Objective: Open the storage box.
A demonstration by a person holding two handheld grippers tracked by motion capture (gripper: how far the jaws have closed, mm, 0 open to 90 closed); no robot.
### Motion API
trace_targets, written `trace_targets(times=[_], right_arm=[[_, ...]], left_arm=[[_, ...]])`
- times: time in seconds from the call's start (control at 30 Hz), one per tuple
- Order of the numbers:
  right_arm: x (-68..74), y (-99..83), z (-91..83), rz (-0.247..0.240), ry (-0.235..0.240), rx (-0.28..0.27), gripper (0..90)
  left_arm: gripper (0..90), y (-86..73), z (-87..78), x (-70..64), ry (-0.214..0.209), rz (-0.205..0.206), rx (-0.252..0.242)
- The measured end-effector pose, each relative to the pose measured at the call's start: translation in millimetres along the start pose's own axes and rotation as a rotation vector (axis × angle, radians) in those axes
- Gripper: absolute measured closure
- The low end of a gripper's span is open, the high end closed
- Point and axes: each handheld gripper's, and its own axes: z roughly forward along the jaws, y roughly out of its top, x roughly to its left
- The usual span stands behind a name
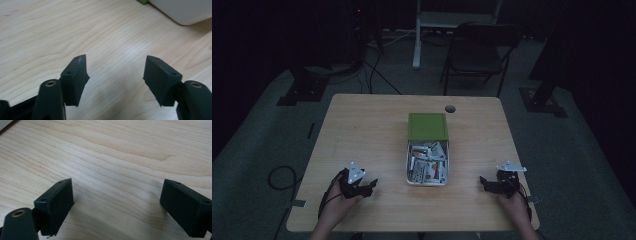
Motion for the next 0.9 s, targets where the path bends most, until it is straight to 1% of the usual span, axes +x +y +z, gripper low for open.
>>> trace_targets(times=[0.07, 0.1, 0.13, 0.17, 0.23, 0.27, 0.3, 0.33, 0.4, 0.43, 0.47, 0.53, 0.6, 0.67, 0.8, 0.87, 0.9], right_arm=[[0.0, 0.0, 0.0, 0.0, 0.0, 0.0, 10.9], [0.1, 0.0, 0.0, 0.0, 0.0, 0.0, 10.9], [0.1, 0.0, 0.0, 0.0, 0.0, 0.0, 10.9], [0.0, 0.0, 0.0, 0.0, 0.0, 0.0, 10.9], [0.0, 0.0, 0.0, 0.0, 0.0, 0.0, 10.9], [0.0, 0.0, 0.0, 0.0, 0.0, 0.0, 10.9], [0.0, 0.0, 0.0, 0.0, 0.0, 0.0, 10.9], [0.0, 0.0, 0.0, 0.0, 0.0, 0.0, 10.9], [0.0, 0.0, 0.0, 0.0, 0.0, 0.0, 10.9], [0.0, 0.0, 0.0, 0.0, 0.0, 0.0, 10.9], [-0.1, 0.0, 0.0, 0.0, 0.001, 0.0, 10.9], [0.0, 0.0, 0.0, 0.0, 0.0, 0.0, 10.9], [0.0, 0.0, 0.0, 0.0, 0.0, 0.0, 10.9], [0.0, 0.0, 0.0, 0.0, 0.0, 0.0, 10.9], [0.0, 0.0, 0.0, 0.0, 0.0, 0.0, 10.9], [0.0, 0.0, 0.0, 0.0, 0.001, 0.0, 10.9], [0.0, 0.0, 0.0, 0.0, 0.001, 0.0, 10.9]], left_arm=[[32.6, 0.0, 0.0, 0.0, 0.0, 0.0, 0.0], [29.2, -1.2, -0.9, 4.0, 0.021, -0.017, -0.006], [27.9, -2.0, -1.3, 6.0, 0.04, -0.019, -0.003], [26.9, -2.6, -1.3, 7.3, 0.043, -0.022, -0.001], [21.0, -4.6, -1.2, 10.9, 0.061, -0.034, 0.01], [18.8, -5.4, -1.1, 11.9, 0.063, -0.034, 0.012], [17.7, -6.5, -1.0, 13.1, 0.066, -0.043, 0.015], [14.8, -7.8, -1.0, 15.2, 0.073, -0.065, 0.019], [12.7, -9.5, -0.8, 17.8, 0.08, -0.081, 0.026], [8.2, -10.9, -0.6, 19.6, 0.088, -0.083, 0.034], [7.8, -11.7, -0.7, 21.2, 0.095, -0.082, 0.036], [7.5, -13.3, -1.0, 23.9, 0.108, -0.1, 0.037], [2.0, -15.2, -1.2, 26.6, 0.119, -0.102, 0.045], [2.0, -16.9, -1.8, 29.9, 0.138, -0.121, 0.039], [2.0, -21.6, -2.8, 37.2, 0.167, -0.159, 0.047], [2.0, -21.6, -2.8, 37.2, 0.167, -0.159, 0.047], [2.0, -24.6, -3.5, 41.1, 0.187, -0.159, 0.071]])
